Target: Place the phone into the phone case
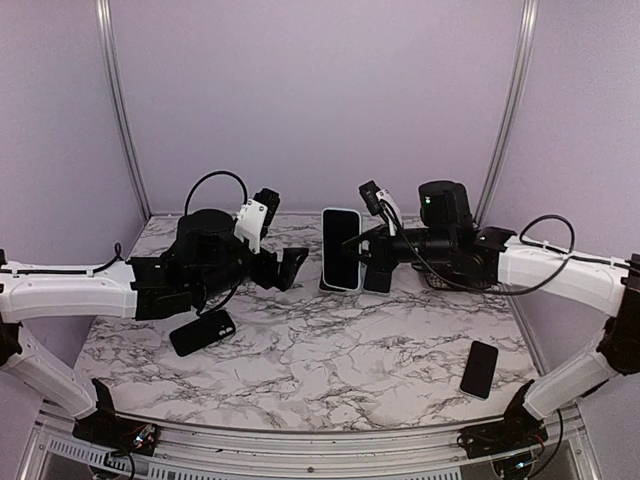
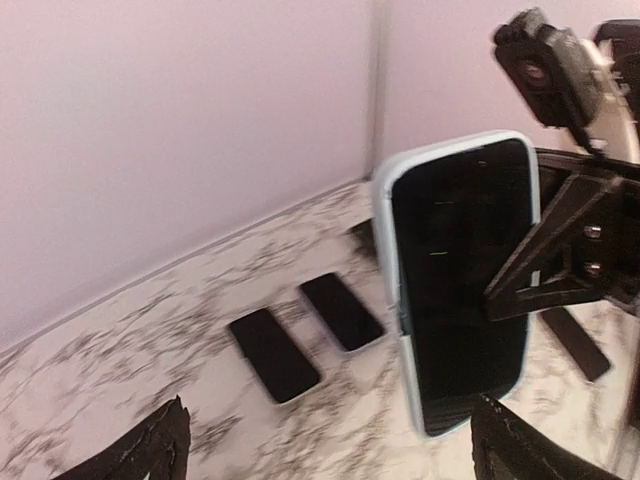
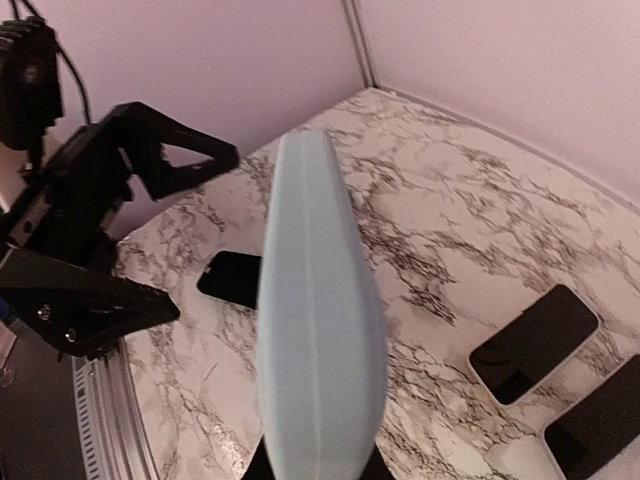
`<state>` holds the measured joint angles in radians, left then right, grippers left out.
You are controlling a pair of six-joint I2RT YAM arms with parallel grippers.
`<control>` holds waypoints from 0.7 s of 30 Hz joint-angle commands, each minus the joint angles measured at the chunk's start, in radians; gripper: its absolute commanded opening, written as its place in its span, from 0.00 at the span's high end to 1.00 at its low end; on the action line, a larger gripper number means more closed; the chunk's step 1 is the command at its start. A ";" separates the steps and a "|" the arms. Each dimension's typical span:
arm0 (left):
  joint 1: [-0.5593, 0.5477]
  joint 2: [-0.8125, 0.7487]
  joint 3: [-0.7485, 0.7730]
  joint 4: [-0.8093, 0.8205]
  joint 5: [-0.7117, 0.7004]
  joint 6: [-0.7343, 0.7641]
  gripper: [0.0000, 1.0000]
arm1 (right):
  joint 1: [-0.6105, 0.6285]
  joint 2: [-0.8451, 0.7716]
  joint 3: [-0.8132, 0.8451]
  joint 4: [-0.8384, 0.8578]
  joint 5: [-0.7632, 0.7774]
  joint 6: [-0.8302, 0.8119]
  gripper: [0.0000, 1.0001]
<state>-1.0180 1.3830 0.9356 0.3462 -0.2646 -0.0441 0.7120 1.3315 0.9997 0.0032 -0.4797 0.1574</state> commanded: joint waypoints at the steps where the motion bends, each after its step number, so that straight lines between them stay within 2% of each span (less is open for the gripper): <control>1: 0.075 0.085 0.127 -0.448 -0.458 -0.070 0.01 | -0.010 0.244 0.307 -0.328 0.369 0.090 1.00; 3: 0.099 0.110 0.135 -0.512 -0.469 -0.078 0.01 | -0.011 0.346 0.405 -0.358 0.345 0.093 1.00; 5: 0.130 0.117 0.123 -0.542 -0.453 -0.108 0.01 | -0.010 0.419 0.461 -0.301 0.253 0.126 1.00; 7: 0.161 0.114 0.099 -0.550 -0.406 -0.143 0.01 | -0.009 0.498 0.515 -0.238 0.202 0.167 1.00; 12: 0.207 0.114 0.054 -0.553 -0.331 -0.202 0.01 | -0.010 0.752 0.705 -0.227 0.118 0.275 1.00; 16: 0.231 0.122 0.031 -0.564 -0.293 -0.222 0.01 | -0.010 0.891 0.769 -0.135 -0.006 0.386 1.00; 21: 0.271 0.122 -0.008 -0.570 -0.226 -0.257 0.01 | -0.011 1.004 0.823 -0.098 -0.101 0.480 1.00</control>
<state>-0.7753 1.4986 0.9588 -0.1772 -0.5461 -0.2546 0.6991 2.2955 1.7515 -0.1753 -0.4549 0.5266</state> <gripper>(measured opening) 0.989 0.088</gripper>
